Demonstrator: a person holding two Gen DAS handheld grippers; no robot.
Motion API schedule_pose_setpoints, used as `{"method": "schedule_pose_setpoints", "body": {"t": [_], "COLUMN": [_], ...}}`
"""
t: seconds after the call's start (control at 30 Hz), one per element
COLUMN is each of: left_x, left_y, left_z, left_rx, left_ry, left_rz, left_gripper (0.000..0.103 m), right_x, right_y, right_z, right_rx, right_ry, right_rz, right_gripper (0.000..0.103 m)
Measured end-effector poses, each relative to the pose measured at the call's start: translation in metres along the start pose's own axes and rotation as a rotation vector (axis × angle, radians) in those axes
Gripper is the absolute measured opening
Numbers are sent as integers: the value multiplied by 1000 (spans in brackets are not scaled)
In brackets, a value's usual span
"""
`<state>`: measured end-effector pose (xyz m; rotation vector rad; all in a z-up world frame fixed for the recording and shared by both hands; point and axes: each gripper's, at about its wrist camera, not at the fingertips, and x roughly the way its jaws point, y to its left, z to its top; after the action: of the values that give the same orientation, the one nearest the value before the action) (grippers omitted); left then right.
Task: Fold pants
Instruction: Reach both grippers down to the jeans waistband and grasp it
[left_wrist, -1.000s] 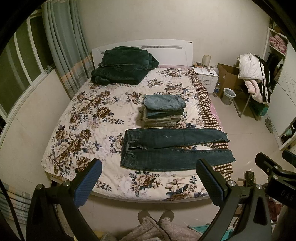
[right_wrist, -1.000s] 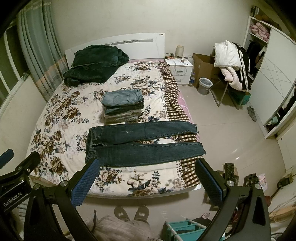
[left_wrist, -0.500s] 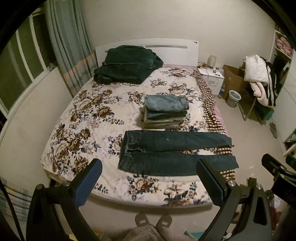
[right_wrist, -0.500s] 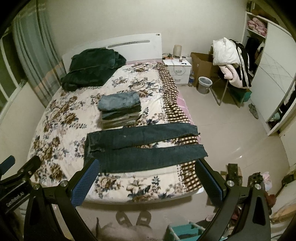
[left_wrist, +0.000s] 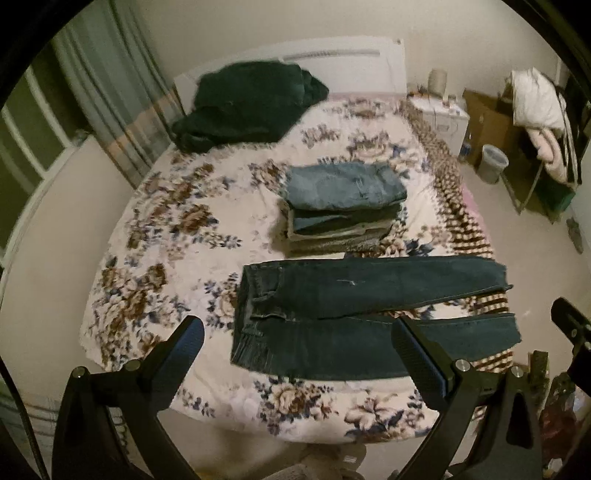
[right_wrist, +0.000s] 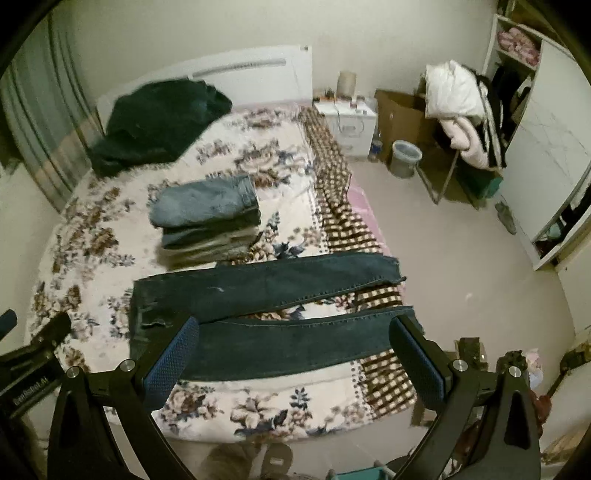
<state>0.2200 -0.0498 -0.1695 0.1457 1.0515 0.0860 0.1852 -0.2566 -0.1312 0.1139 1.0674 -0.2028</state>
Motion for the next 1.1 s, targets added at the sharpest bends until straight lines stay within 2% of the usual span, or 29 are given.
{"method": "schedule_pose_setpoints", "body": {"t": [0.17,0.3,0.5,0.6,0.73,0.87,0.93,1.0,1.03,1.07,1.1], "left_x": [114,203,359,418,459,483,490,490,490,488,482], "left_y": [-16,-40,-108,-141,-172,-192,-194,-192,-190,-189,-189], "left_z": [40,51,36,24,21,24,27,31,29,31,32], "left_rx": [64,155,376,480,603,684,698,676,668,662,664], "left_ry": [95,150,266,309,297,327,369,420,433,440,434], "left_rz": [14,48,76,73,75,11,-40,-147,-175,-191,-204], "left_gripper": [103,103,103,103,103,100,90,58,53,44,33], "right_x": [145,270,461,537,599,639,654,664,667,667,666], "right_y": [15,31,46,52,57,59,58,57,56,55,54], "right_z": [42,62,64,58,44,39,43,47,48,50,50], "right_rx": [-28,-113,-317,-456,-621,-721,-731,-731,-729,-731,-737], "right_ry": [111,193,327,406,471,548,590,619,619,618,608], "right_rz": [-30,-74,-78,-93,-104,-44,-2,40,65,88,103], "right_gripper": [103,103,103,101,100,100,100,94,87,73,67]}}
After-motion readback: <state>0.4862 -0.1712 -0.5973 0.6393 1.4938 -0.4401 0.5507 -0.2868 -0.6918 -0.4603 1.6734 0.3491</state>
